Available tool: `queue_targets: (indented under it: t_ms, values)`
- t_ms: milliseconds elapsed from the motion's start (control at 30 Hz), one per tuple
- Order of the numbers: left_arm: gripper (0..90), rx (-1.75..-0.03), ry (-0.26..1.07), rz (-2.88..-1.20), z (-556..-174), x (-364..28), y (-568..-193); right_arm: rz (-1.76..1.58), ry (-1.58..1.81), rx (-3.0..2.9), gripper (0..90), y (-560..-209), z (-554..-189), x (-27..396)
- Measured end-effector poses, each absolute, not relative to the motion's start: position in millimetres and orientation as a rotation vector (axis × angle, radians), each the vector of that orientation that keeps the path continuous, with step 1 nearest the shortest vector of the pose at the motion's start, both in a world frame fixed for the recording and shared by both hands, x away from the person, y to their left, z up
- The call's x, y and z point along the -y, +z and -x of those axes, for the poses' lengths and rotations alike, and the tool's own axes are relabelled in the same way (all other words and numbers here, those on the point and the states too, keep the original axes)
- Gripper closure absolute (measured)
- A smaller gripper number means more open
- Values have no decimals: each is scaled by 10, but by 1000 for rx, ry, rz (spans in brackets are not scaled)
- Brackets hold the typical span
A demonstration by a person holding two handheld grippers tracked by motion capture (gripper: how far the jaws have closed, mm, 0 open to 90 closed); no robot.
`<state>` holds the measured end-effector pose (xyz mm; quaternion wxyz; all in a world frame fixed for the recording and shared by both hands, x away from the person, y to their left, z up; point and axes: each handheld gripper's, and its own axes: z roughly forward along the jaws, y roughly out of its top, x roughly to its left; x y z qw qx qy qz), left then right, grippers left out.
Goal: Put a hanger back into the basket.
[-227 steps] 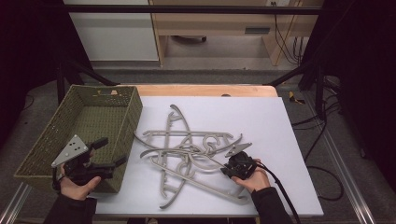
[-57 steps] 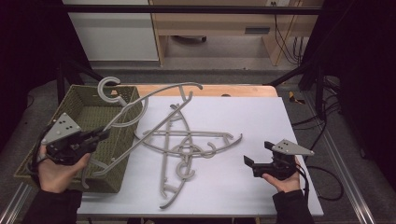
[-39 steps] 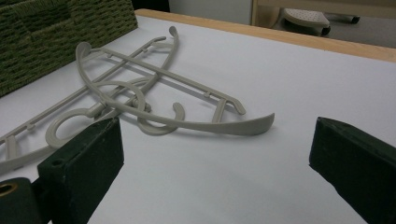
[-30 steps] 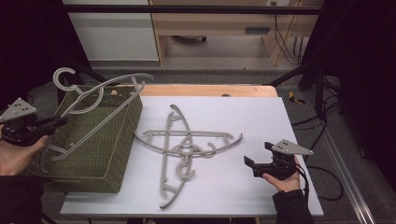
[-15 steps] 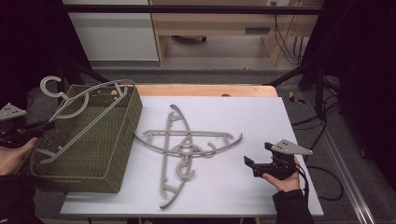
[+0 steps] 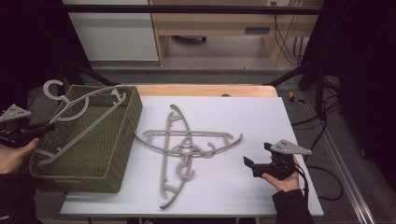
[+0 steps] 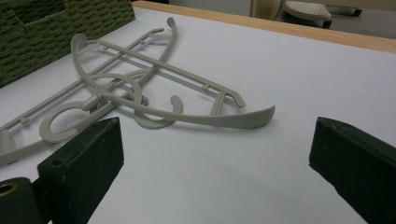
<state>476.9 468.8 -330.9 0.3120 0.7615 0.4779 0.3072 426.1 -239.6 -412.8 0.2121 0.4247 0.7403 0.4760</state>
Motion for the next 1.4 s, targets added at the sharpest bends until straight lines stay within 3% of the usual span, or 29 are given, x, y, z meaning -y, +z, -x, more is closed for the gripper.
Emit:
queue_targets:
  t_ms: [267,633,1000,1400]
  values:
    - [814,-1322,786,-2163,-4917,-4450,-3614,-1180,1322,-2058,34,-4128,-4258,2390]
    - [770,-1438,725,-2110,-4908,-4530,-3681,-1173,1327,-2057,35,-4118,-4251,2399]
    - [540,-1302,768,-1896,-4561,-4483,-3437,-1168,1345,-2043,36,-4103,-4247,2415]
    - [329,-1082,725,-1788,-4330,-3986,-3296,-1170,1358,-2028,35,-4084,-4232,2434]
